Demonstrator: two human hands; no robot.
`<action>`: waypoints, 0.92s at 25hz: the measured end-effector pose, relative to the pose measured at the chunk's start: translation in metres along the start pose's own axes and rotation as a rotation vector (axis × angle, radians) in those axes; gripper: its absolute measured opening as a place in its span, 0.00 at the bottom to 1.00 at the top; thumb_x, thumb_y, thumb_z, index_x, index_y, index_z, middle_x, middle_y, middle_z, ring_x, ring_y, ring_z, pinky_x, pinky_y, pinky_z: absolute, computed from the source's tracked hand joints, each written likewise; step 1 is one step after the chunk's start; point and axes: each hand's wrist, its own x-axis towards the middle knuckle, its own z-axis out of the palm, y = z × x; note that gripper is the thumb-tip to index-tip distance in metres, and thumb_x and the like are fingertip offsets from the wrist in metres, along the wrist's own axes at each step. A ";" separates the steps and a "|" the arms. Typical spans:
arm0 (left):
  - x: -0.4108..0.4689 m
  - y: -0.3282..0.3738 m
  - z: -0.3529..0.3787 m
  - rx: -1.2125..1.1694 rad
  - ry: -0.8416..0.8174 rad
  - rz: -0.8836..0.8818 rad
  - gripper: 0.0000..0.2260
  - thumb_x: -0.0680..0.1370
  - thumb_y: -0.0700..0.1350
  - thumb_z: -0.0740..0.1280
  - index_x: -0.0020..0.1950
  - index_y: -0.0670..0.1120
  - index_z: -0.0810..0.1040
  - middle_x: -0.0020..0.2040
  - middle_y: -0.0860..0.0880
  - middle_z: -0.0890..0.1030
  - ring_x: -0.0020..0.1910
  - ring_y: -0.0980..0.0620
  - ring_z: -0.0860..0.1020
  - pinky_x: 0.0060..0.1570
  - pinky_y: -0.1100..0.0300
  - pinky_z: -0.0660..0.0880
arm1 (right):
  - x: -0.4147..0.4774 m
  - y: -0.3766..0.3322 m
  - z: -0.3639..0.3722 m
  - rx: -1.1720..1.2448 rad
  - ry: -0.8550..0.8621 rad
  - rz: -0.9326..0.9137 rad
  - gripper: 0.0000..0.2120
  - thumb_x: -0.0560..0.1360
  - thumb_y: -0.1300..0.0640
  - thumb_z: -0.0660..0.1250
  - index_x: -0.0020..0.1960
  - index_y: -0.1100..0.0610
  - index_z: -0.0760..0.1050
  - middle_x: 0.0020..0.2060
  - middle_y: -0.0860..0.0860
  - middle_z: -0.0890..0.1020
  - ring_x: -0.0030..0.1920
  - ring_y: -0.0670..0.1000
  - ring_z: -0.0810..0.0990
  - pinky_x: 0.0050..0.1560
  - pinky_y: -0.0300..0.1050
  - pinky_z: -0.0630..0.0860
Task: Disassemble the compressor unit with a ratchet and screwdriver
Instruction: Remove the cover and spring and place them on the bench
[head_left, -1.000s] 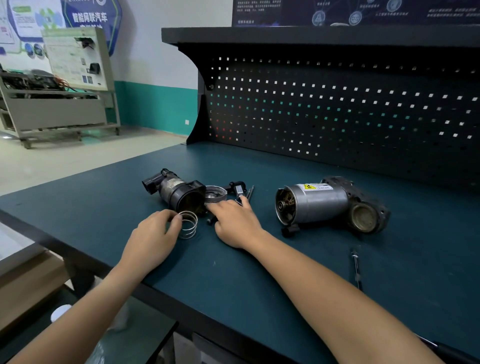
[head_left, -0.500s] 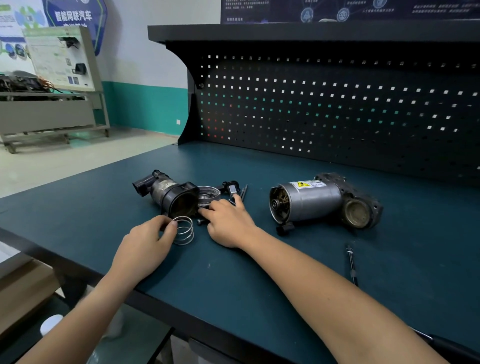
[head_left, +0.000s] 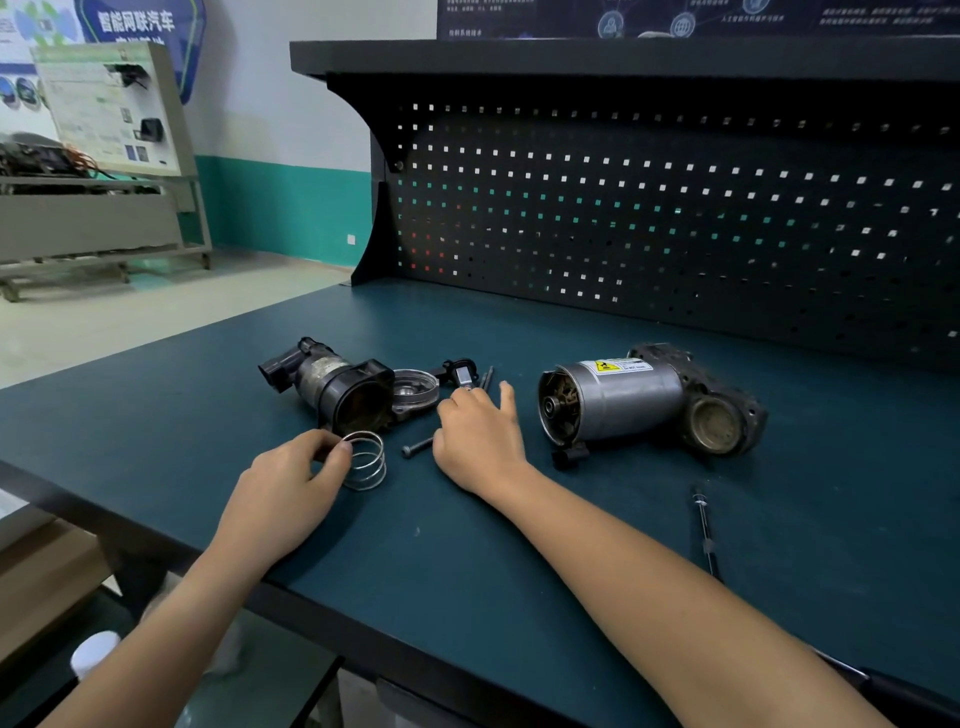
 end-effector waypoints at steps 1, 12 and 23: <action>0.000 0.000 -0.001 -0.021 0.006 0.012 0.07 0.79 0.51 0.60 0.52 0.52 0.75 0.42 0.57 0.77 0.36 0.56 0.74 0.41 0.56 0.67 | -0.001 0.001 0.000 0.036 -0.028 -0.031 0.15 0.77 0.60 0.54 0.58 0.60 0.74 0.58 0.53 0.76 0.62 0.55 0.69 0.69 0.57 0.50; -0.013 0.003 -0.001 0.082 -0.034 0.316 0.10 0.74 0.48 0.70 0.54 0.47 0.79 0.60 0.56 0.72 0.42 0.56 0.75 0.44 0.61 0.70 | 0.011 0.015 -0.003 0.033 -0.149 0.019 0.16 0.80 0.55 0.52 0.54 0.56 0.78 0.53 0.51 0.80 0.59 0.52 0.74 0.71 0.60 0.43; -0.004 0.013 0.010 0.232 -0.020 0.377 0.14 0.74 0.40 0.68 0.60 0.41 0.79 0.65 0.46 0.75 0.50 0.43 0.80 0.45 0.53 0.74 | -0.032 0.021 -0.012 0.167 0.058 -0.094 0.18 0.75 0.63 0.57 0.63 0.61 0.73 0.61 0.55 0.76 0.62 0.55 0.71 0.62 0.46 0.63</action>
